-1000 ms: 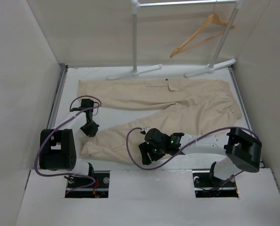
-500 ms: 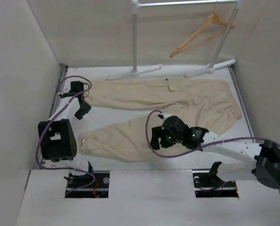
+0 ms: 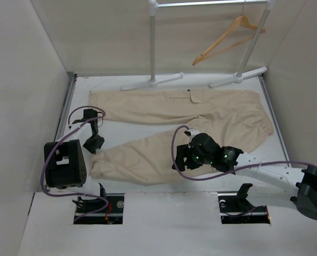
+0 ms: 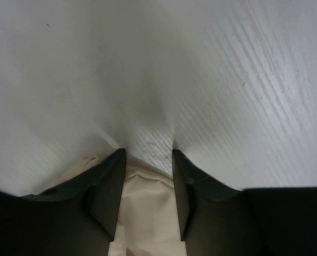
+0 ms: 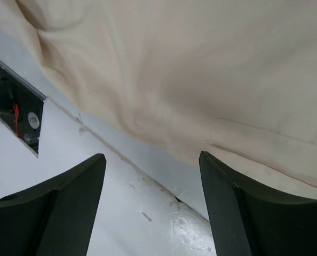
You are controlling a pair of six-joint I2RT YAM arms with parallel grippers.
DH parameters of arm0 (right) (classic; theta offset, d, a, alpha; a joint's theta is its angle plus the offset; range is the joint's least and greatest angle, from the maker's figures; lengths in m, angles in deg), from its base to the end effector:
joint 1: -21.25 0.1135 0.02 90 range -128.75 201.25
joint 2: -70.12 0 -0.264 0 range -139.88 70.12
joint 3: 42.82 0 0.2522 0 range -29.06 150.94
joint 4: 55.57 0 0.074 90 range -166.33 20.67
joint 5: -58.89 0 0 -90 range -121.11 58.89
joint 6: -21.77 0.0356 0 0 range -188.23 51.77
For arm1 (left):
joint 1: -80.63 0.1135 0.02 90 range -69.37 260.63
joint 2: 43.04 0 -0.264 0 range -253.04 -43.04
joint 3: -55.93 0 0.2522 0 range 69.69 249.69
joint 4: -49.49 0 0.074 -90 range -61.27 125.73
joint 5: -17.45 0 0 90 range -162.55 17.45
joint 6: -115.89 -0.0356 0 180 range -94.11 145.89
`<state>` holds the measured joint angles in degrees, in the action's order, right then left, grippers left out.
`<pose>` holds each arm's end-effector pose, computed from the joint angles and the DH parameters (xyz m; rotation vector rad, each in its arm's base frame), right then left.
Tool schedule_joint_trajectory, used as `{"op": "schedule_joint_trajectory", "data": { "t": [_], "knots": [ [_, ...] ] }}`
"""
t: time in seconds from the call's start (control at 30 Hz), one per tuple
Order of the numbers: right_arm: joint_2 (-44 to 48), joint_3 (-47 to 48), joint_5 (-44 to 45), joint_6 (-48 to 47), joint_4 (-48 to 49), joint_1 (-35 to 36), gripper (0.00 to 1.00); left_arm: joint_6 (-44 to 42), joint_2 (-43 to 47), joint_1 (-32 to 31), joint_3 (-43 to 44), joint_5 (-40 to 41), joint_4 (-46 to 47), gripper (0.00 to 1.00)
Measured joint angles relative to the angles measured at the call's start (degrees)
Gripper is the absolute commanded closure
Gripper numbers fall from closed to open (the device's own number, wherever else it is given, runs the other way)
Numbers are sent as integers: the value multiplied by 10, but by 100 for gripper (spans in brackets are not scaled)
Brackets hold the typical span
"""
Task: Place the trousers on the hanger
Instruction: Flatten out the trousers at the center of the board.
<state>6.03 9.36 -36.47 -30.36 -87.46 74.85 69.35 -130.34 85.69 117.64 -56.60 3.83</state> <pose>0.1341 0.1874 0.2232 -0.3933 2.4806 0.8491 0.2679 0.0335 0.1658 -1.1815 2.4677 0.2134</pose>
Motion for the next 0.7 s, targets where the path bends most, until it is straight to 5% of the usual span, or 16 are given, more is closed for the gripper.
{"op": "schedule_joint_trajectory", "data": {
  "t": [0.1,0.23,0.47,0.7],
  "knots": [
    [10,-7,-5,7,4,0,24,5,-4,7,-2,1,25,90],
    [26,-16,-10,12,4,-7,24,5,-7,2,1,1,36,93],
    [28,-16,-14,16,5,-33,22,2,9,13,7,8,13,54],
    [12,-16,-23,16,6,-33,22,5,80,35,10,31,-53,49]
  ]
}}
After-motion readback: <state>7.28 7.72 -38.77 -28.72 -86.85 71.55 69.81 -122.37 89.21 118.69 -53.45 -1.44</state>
